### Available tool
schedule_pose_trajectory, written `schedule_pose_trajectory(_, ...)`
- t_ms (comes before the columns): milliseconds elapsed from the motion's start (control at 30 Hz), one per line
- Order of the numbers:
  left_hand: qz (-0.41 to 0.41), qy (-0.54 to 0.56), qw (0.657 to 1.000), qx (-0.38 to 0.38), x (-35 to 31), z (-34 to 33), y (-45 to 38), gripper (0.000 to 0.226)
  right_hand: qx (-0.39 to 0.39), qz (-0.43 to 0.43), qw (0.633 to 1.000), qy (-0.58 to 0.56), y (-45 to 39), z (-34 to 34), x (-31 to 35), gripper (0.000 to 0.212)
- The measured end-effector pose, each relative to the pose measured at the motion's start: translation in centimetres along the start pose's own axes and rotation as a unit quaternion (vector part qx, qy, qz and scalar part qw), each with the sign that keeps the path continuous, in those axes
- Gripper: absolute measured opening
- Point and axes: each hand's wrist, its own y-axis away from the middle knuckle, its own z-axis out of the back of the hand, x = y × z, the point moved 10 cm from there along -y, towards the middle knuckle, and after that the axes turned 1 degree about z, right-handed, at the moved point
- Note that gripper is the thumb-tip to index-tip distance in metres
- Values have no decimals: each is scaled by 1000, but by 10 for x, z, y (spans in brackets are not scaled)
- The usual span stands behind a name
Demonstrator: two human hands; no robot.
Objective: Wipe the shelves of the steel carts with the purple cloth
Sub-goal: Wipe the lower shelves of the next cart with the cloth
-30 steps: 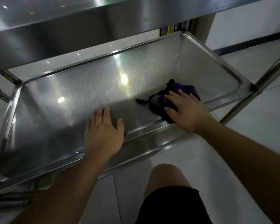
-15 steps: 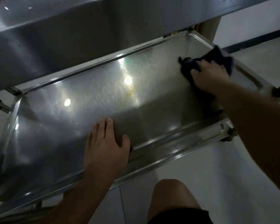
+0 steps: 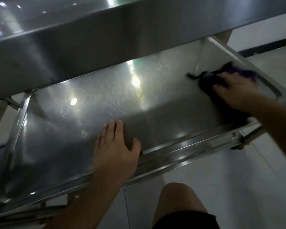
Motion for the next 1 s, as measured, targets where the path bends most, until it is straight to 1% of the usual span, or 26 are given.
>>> schedule_pose_trajectory(67, 3, 0, 1000, 0, 1, -1, 0, 83, -8, -103, 995, 5, -29, 12, -56, 67)
schedule_pose_trajectory(100, 5, 1, 1000, -2, 2, -2, 1, 84, -17, -124, 992, 5, -41, 16, -65, 69)
schedule_pose_trajectory(167, 7, 6, 1000, -2, 2, -3, 0, 85, -34, -134, 990, 12, -58, 18, -52, 69)
schedule_pose_trajectory(233, 7, 12, 1000, -3, 3, -4, 1, 85, -33, -123, 992, 1, -71, 12, -10, 64)
schedule_pose_trajectory(300, 4, 13, 1000, -7, 2, -5, 1, 84, -11, -65, 998, -9, -78, -3, 56, 58)
schedule_pose_trajectory(400, 5, 13, 1000, -16, 2, -5, 1, 83, 26, 86, 996, -3, -65, -35, 183, 56)
schedule_pose_trajectory(500, 7, 14, 1000, -17, 0, -4, 1, 84, 53, 231, 971, 27, -23, -70, 290, 55)
schedule_pose_trajectory(567, 14, 21, 1000, -17, -1, -2, 2, 86, 83, 306, 948, 15, 15, -89, 325, 57)
schedule_pose_trajectory(667, 42, 58, 996, -47, -1, 8, 6, 86, 114, 363, 925, -8, 63, -97, 322, 61)
schedule_pose_trajectory(767, 57, 98, 991, -64, -1, 14, 11, 77, 105, 353, 930, -7, 88, -88, 280, 61)
schedule_pose_trajectory(867, 55, 91, 994, -18, 2, 12, 7, 70, 74, 283, 956, 5, 89, -72, 226, 61)
schedule_pose_trajectory(933, 56, 134, 989, 20, 6, 14, 2, 62, 55, 214, 975, -2, 83, -60, 195, 63)
schedule_pose_trajectory(1000, 43, 178, 982, 42, 21, 23, 1, 55, 57, 180, 982, -7, 79, -57, 186, 62)
